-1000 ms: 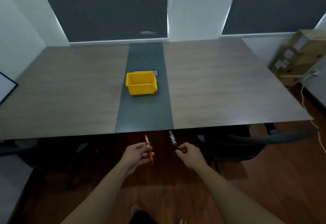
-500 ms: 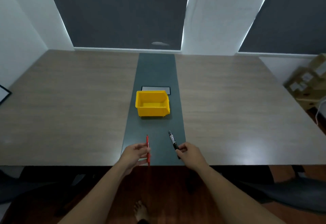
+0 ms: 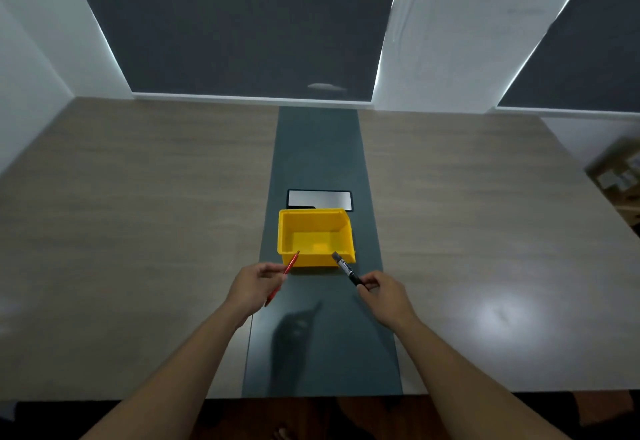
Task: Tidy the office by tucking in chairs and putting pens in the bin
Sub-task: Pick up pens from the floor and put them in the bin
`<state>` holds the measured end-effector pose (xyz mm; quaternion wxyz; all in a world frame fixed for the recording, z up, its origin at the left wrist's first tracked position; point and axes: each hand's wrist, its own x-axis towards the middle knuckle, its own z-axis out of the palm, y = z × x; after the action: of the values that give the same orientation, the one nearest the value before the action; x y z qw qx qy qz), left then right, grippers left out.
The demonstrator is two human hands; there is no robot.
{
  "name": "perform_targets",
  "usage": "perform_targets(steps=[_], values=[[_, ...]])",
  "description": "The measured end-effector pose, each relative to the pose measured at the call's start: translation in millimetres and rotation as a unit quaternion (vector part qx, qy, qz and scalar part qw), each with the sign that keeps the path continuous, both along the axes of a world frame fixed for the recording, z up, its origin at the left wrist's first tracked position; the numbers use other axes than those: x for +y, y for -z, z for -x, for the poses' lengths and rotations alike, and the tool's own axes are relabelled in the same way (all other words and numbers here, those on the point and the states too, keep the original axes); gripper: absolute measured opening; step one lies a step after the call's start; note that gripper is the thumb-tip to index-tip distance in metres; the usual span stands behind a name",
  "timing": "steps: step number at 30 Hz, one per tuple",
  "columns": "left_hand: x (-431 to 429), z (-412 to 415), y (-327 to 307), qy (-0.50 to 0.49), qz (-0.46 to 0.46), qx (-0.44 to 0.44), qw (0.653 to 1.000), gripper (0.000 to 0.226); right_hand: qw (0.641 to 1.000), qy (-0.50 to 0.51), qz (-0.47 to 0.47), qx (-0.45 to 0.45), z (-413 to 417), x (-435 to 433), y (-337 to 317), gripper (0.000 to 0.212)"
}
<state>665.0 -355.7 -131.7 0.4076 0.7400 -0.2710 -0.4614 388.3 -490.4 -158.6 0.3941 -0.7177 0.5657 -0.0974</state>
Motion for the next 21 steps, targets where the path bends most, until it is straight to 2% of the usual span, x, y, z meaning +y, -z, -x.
perform_targets(steps=[6, 11, 16, 21], values=[[-83, -28, 17, 0.055, -0.001, -0.107, 0.993, 0.02, 1.0, -0.021, -0.009, 0.008, -37, -78, 12, 0.011], [-154, -40, 39, 0.124, -0.015, -0.196, 0.973, 0.023, 0.996, -0.079, -0.023, 0.023, -68, -135, 34, 0.014], [-205, -44, 76, 0.206, -0.051, -0.246, 0.946, 0.02, 0.983, -0.162, -0.055, 0.063, -90, -166, 55, 0.022], [-226, -41, 105, 0.239, -0.088, -0.247, 0.935, 0.016, 0.973, -0.201, -0.102, 0.056, -105, -176, 73, 0.022]])
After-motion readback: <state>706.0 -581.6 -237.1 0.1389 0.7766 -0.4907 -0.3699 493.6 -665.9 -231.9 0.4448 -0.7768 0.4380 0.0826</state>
